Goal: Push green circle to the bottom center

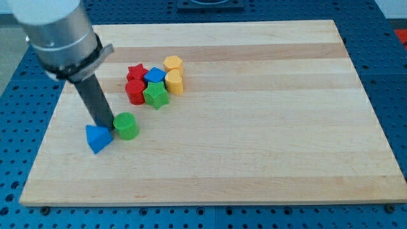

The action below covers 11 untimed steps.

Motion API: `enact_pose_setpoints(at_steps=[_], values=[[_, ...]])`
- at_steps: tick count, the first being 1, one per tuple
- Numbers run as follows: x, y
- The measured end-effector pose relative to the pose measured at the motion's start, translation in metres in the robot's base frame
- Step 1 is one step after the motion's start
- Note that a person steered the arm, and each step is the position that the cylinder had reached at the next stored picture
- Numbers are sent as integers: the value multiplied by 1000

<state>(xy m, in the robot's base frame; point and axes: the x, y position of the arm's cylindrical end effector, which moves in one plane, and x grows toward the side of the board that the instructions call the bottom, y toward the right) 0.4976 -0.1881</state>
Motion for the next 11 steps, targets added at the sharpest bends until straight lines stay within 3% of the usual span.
enact_pose_setpoints(at_steps=[4, 6, 10, 11], values=[[118, 29], [47, 26], [-8, -1], [-33, 15]])
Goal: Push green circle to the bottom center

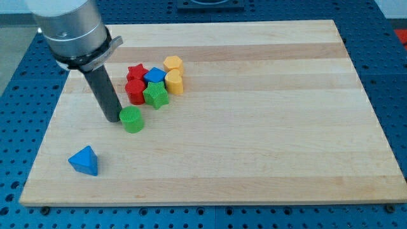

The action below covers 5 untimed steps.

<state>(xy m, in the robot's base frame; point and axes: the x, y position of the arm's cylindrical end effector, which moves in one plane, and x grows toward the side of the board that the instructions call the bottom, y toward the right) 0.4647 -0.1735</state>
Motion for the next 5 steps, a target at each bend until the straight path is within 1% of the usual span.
enact_pose_setpoints(at_steps=[1, 2, 3, 4, 5], values=[[2, 55], [2, 58], [34, 64], [46, 70], [65, 95]])
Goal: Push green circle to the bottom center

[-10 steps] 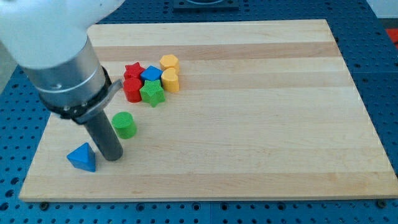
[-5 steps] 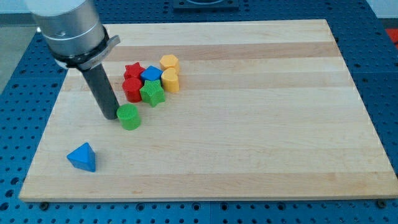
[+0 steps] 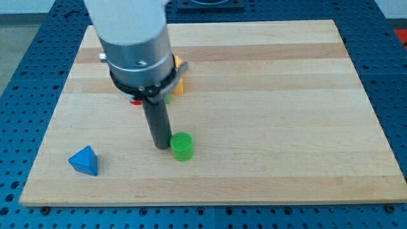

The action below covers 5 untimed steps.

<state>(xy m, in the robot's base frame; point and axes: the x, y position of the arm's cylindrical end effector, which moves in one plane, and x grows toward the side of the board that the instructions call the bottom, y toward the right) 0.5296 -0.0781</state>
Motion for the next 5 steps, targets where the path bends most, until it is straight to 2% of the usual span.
enact_pose_setpoints(at_steps=[3, 4, 5], values=[[39, 23], [-28, 37], [-54, 41]])
